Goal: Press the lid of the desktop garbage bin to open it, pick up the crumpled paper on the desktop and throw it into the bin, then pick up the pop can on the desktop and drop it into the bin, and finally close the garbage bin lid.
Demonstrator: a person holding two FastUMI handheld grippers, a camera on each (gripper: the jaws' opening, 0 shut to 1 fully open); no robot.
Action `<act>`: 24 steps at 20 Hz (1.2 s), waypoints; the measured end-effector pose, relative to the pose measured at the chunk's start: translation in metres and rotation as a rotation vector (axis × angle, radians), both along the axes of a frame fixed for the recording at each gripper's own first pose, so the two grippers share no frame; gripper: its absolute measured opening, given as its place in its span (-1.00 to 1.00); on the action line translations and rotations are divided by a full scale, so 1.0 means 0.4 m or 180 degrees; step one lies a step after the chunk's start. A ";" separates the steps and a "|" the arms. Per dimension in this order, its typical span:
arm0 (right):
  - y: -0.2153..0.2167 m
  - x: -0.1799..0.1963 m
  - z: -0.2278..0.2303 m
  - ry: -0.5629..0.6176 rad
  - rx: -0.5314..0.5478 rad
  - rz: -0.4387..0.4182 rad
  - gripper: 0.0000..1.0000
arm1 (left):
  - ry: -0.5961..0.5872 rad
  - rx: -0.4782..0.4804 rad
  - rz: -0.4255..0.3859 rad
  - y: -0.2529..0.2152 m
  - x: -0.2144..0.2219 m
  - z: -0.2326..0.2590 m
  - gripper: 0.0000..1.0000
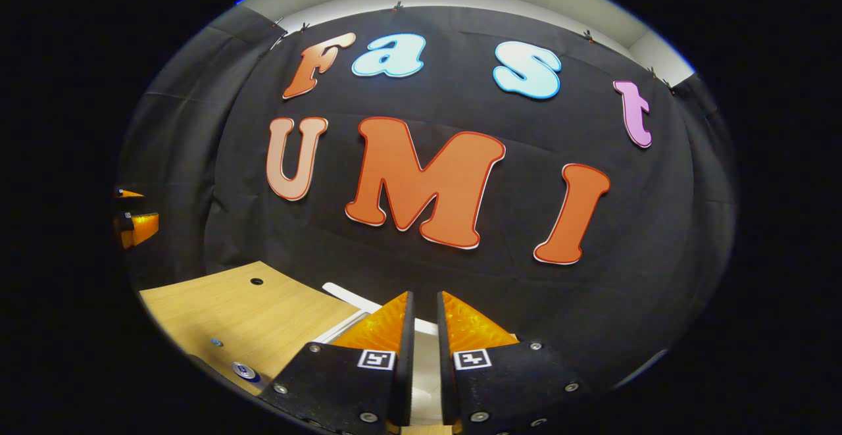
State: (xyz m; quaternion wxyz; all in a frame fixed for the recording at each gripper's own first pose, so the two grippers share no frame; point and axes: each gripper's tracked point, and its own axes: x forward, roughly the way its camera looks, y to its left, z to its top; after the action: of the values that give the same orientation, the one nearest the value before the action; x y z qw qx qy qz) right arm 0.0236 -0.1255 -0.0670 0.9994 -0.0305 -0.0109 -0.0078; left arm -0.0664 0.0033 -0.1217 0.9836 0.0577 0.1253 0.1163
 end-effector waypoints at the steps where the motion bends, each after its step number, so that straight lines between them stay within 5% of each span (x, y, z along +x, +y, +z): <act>1: 0.006 0.000 0.005 -0.0006 0.0025 0.0039 -0.54 | -0.0018 -0.0020 0.0003 0.001 -0.003 -0.002 1.00; 6: 0.052 -0.023 0.009 0.0004 0.0071 0.0050 0.14 | 0.0020 -0.0107 -0.0143 0.011 -0.001 -0.035 1.00; 11: 0.116 -0.054 0.003 0.0057 0.0185 -0.0001 0.36 | 0.0109 -0.0121 -0.0426 0.023 0.031 -0.084 1.00; 16: 0.198 -0.078 -0.038 0.0218 0.0284 0.0035 0.84 | 0.0349 -0.0249 -0.0660 0.029 0.054 -0.173 1.00; 24: 0.288 -0.109 -0.106 0.0418 0.0293 0.0001 0.98 | 0.0753 -0.0407 -0.0927 0.018 0.073 -0.317 1.00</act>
State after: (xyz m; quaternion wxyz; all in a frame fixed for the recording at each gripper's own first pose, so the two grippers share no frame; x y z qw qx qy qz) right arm -0.0199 -0.0101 -0.1095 0.9984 0.0151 0.0550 -0.0061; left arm -0.0370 0.0104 -0.2486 0.9701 0.0258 0.2375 -0.0429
